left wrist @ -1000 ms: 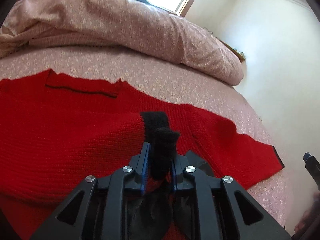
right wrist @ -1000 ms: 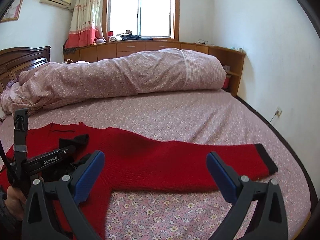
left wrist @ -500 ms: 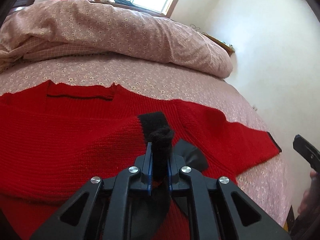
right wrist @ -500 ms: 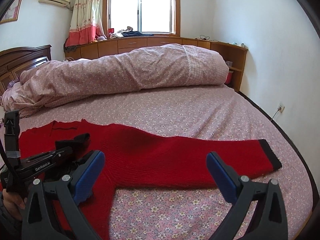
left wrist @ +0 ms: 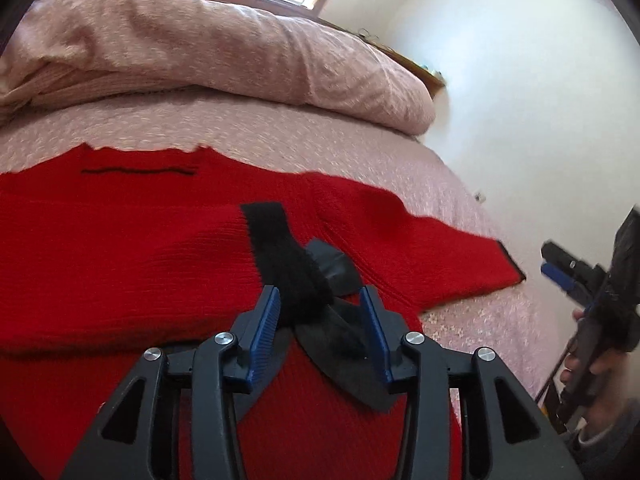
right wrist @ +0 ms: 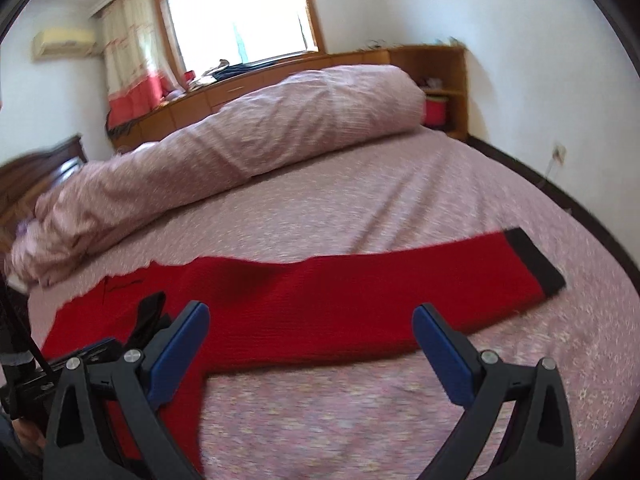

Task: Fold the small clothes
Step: 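Fold the held sleeve across the cardigan body and open the left gripper, then grasp the black cuff of the other sleeve with the right gripper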

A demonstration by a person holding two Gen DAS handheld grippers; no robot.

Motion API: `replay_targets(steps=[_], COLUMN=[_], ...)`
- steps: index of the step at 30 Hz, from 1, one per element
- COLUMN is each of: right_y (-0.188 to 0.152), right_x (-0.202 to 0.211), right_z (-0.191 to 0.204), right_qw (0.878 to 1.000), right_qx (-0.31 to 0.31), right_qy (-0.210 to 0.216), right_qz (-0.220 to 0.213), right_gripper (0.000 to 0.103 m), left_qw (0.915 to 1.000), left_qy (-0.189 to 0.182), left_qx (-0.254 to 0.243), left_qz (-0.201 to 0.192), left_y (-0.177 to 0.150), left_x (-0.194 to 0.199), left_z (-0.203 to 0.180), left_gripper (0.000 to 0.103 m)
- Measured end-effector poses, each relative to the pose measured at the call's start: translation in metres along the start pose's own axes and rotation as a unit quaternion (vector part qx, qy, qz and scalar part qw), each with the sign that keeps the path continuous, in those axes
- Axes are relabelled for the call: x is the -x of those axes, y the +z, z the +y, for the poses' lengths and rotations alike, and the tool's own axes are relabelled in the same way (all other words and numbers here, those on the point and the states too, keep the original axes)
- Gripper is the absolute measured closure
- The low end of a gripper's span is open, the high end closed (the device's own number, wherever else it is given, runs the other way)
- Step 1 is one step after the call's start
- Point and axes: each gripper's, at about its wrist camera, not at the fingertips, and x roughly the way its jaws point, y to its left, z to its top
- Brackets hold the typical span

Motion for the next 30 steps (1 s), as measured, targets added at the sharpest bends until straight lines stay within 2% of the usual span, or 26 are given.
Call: replay_targets(steps=[2, 4, 7, 9, 12, 13, 14, 15, 17, 20, 23, 26, 30], right_y=[0.005, 0.010, 0.012, 0.009, -0.004, -0.009, -0.018, -0.024, -0.032, -0.027, -0.023, -0.015, -0.007], right_x=[0.004, 0.007, 0.008, 0.004, -0.006, -0.010, -0.018, -0.023, -0.033, -0.042, -0.055, -0.068, -0.078], right_z=[-0.033, -0.068, -0.118, -0.159, -0.210, -0.223, -0.240, -0.250, -0.265, -0.271, -0.271, -0.265, -0.266], right_qw=[1.000, 0.998, 0.994, 0.987, 0.969, 0.960, 0.945, 0.934, 0.913, 0.903, 0.902, 0.907, 0.898], right_qx=[-0.030, -0.061, -0.109, -0.157, -0.244, -0.276, -0.323, -0.350, -0.397, -0.414, -0.412, -0.398, -0.408], right_qy=[-0.005, -0.008, -0.003, 0.010, 0.019, 0.029, 0.046, 0.059, 0.088, 0.118, 0.129, 0.134, 0.165], right_qz=[0.001, 0.003, 0.012, 0.019, 0.026, 0.029, 0.031, 0.031, 0.019, -0.005, -0.005, -0.003, -0.024], right_gripper=[0.000, 0.000, 0.000, 0.000, 0.000, 0.000, 0.000, 0.000, 0.000, 0.000, 0.000, 0.000, 0.000], left_qw=[0.9990, 0.9934, 0.9873, 0.9841, 0.9828, 0.9829, 0.9831, 0.9827, 0.9829, 0.9838, 0.9841, 0.9842, 0.9846], left_qy=[0.037, 0.101, 0.133, 0.158, 0.176, 0.177, 0.179, 0.182, 0.180, 0.174, 0.172, 0.171, 0.168], left_qx=[0.005, 0.025, 0.061, 0.060, 0.041, 0.030, 0.023, 0.020, 0.022, 0.027, 0.029, 0.030, 0.032], left_qz=[-0.024, -0.049, -0.061, -0.053, -0.039, -0.039, -0.034, -0.031, -0.033, -0.035, -0.036, -0.036, -0.037], left_y=[0.003, 0.007, 0.007, 0.001, -0.005, -0.005, -0.006, -0.007, -0.007, -0.006, -0.006, -0.006, -0.006], left_x=[0.009, 0.013, 0.007, -0.009, -0.023, -0.024, -0.027, -0.028, -0.028, -0.025, -0.025, -0.025, -0.024], left_z=[0.009, 0.022, 0.039, 0.046, 0.040, 0.036, 0.034, 0.033, 0.035, 0.038, 0.039, 0.040, 0.039], left_gripper=[0.066, 0.066, 0.066, 0.066, 0.061, 0.055, 0.052, 0.052, 0.052, 0.052, 0.052, 0.052, 0.052])
